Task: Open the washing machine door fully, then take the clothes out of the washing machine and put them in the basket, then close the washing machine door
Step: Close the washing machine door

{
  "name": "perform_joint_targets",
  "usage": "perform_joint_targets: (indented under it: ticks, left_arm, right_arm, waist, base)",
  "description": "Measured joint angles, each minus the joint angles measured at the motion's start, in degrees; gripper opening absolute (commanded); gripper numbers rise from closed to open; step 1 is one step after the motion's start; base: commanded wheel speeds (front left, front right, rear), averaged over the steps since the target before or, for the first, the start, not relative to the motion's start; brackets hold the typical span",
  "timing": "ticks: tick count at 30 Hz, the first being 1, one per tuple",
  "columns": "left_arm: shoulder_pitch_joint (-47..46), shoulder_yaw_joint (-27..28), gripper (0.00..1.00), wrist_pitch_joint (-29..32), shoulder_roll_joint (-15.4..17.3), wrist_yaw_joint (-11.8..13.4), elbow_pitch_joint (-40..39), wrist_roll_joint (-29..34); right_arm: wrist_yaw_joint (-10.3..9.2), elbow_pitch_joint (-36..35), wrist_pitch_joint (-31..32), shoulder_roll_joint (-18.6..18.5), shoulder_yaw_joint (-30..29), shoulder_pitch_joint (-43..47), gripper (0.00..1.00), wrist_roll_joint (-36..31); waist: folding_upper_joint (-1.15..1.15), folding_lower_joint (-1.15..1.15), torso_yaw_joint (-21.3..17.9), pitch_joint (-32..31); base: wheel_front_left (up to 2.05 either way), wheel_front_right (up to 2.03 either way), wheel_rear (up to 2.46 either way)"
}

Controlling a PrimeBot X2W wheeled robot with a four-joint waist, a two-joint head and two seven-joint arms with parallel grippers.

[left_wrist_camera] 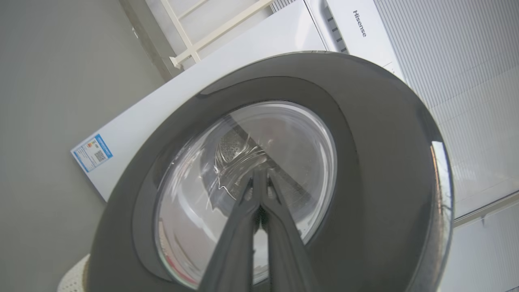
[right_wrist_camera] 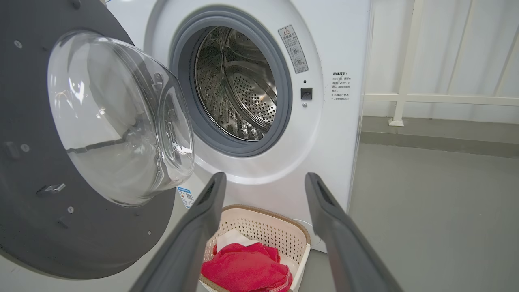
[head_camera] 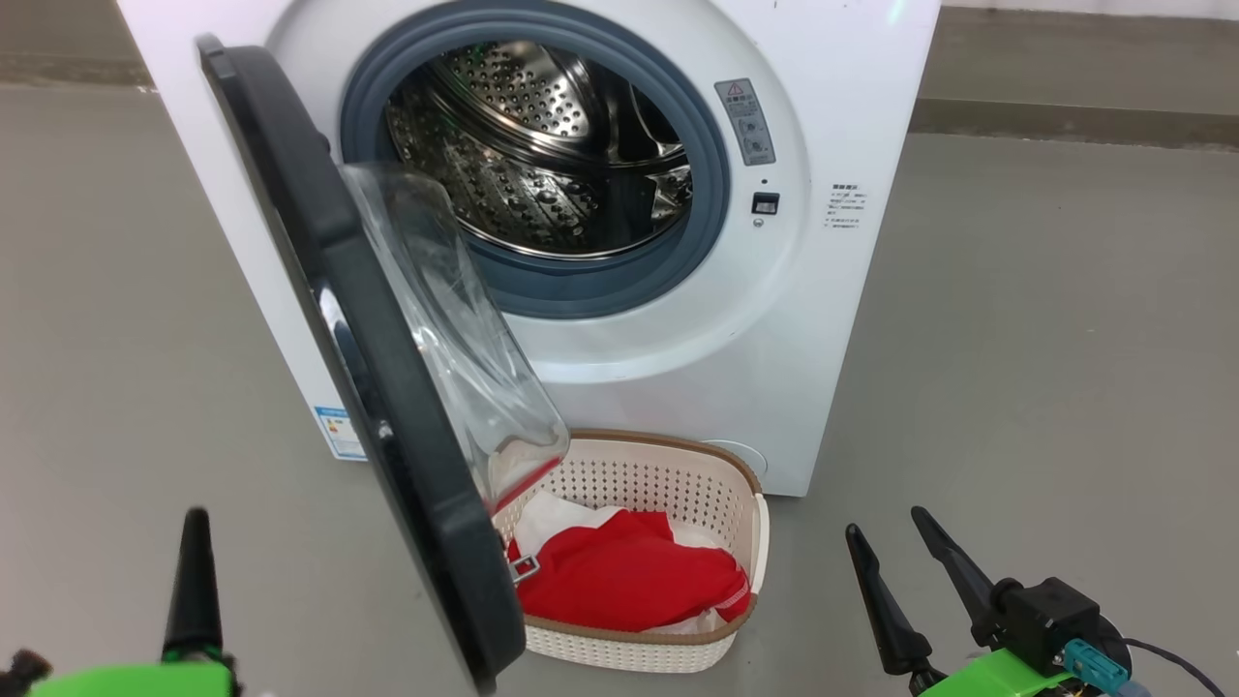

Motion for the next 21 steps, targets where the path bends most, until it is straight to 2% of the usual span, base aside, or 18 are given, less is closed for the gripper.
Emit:
perform_joint_targets:
  ticks: [4, 7, 12, 15, 21]
  left_arm:
    - [-1.76, 0.05, 0.00, 4.72, -0.14, 6.03, -5.52, -22.12]
    - [-2.53, 0.12, 0.00, 7.81, -0.18, 9.28, -9.95, -31.69]
    - [-2.99, 0.53, 0.00, 11.22, -0.20, 13.17, -14.92, -40.33]
    - [-3.71, 0.36, 0.00, 12.93, -0.20, 14.84, -16.79, -42.83]
    - [-4.59, -0.38, 0.00, 14.50, -0.03, 15.34, -17.61, -43.42]
  right_arm:
    - [0.00, 0.07, -0.01, 0.00, 0.11, 0.01, 1.00, 0.01]
    - [0.00, 0.10, -0.01, 0.00, 0.11, 0.01, 1.00, 0.01]
    - [0.00, 0.11, -0.01, 0.00, 0.07, 0.00, 1.00, -0.01]
    - [0.00, 0.12, -0.01, 0.00, 0.07, -0.01, 1.00, -0.07]
    - [0.00, 0.22, -0.01, 0.00, 0.11, -0.05, 1.00, -0.46]
  waist:
    - [0.00, 0.00, -0.46, 0.06]
    - [0.00, 0.00, -0.88, 0.15]
    - [0.00, 0.00, -1.74, 0.51]
    - [0.00, 0.00, -2.31, 0.81]
    - [0.00, 0.00, -3.91, 1.51]
  base:
    - [0.00, 0.00, 0.00]
    - [0.00, 0.00, 0.00]
    - [0.00, 0.00, 0.00]
    - [0.00, 0.00, 0.00]
    - [0.00, 0.00, 0.00]
